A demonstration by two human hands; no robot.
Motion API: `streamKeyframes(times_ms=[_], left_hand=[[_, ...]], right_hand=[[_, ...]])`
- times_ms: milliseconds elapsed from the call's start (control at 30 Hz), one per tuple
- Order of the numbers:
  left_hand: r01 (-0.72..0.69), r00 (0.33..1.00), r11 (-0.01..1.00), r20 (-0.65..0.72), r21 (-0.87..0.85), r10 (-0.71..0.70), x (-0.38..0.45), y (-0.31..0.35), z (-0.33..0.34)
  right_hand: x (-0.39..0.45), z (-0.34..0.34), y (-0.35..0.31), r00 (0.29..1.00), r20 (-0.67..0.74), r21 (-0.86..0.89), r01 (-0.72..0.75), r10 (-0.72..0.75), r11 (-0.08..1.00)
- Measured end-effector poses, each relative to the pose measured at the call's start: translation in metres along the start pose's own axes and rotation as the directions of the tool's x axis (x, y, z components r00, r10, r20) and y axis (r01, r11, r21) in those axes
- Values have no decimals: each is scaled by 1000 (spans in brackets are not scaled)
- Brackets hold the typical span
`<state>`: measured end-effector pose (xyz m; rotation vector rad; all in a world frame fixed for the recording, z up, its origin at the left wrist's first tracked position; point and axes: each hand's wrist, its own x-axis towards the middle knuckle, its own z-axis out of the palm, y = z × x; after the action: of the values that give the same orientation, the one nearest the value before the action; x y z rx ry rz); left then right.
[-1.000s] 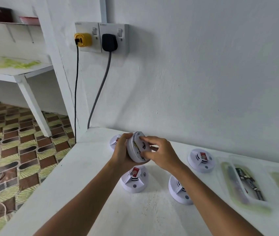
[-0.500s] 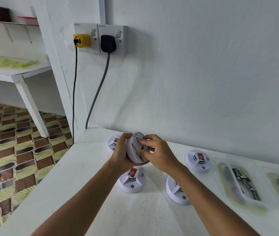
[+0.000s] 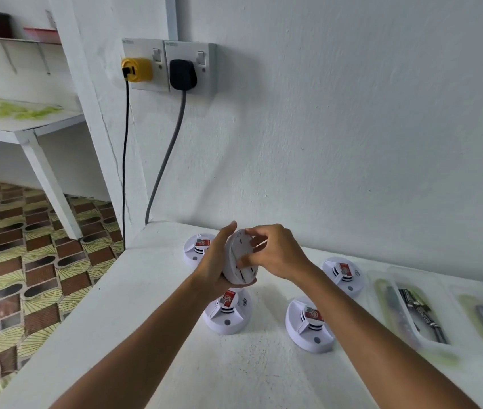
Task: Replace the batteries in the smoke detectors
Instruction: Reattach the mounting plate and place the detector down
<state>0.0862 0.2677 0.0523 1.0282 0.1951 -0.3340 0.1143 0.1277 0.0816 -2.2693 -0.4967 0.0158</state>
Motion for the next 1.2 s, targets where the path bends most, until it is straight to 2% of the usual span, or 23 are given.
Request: streamKeyframes(times_ms=[267,333,400,433,500,533,567,667,767,833,967,1067,1200], left_hand=[[-62,998,996,14,-63,63,-5,1,1],[-118,993,986,-19,-117,116,-3,0,-1],[-203,978,970,-83,-137,193,-3,4,-2],[-237,969,964,-104,-123,225,-3,7,-2],[-302,945,953,-138,-26,296,-5,11,1],[-347,926,937,-140,45,350,-6,11,3],[-398,903,907,-115,137,413,-8,10,6],[-525,831,767,30,369,555,-14,3,15],[-586,786,679,109,442,608,-18,-2,25],[-606,772,657,131,448,622,-21,-1,28],[-586,780,622,150,519,608,-24,0,34],[-556,797,647,113,522,593,-26,-2,40],[-544,797,646,90,536,597,-28,-3,40]], right_hand=[[-6,10,-1,999,-54,100,6,0,995],[-9,18,1,992,-130,197,22,4,980],[-12,22,2,969,-227,282,-34,101,959],[-15,22,1,959,-208,378,-103,193,920],[-18,18,-3,924,1,650,-291,382,702],[-21,16,-7,902,87,723,-348,422,596],[-22,14,-10,891,115,741,-371,439,559],[-18,12,-17,880,4,763,-309,475,568],[-14,11,-17,866,-100,770,-244,490,589],[-15,11,-14,864,-157,769,-197,478,608],[-17,11,-12,850,-182,810,-155,494,566],[-18,13,-7,847,-241,782,-119,473,612],[-19,12,-6,849,-244,740,-149,468,656]])
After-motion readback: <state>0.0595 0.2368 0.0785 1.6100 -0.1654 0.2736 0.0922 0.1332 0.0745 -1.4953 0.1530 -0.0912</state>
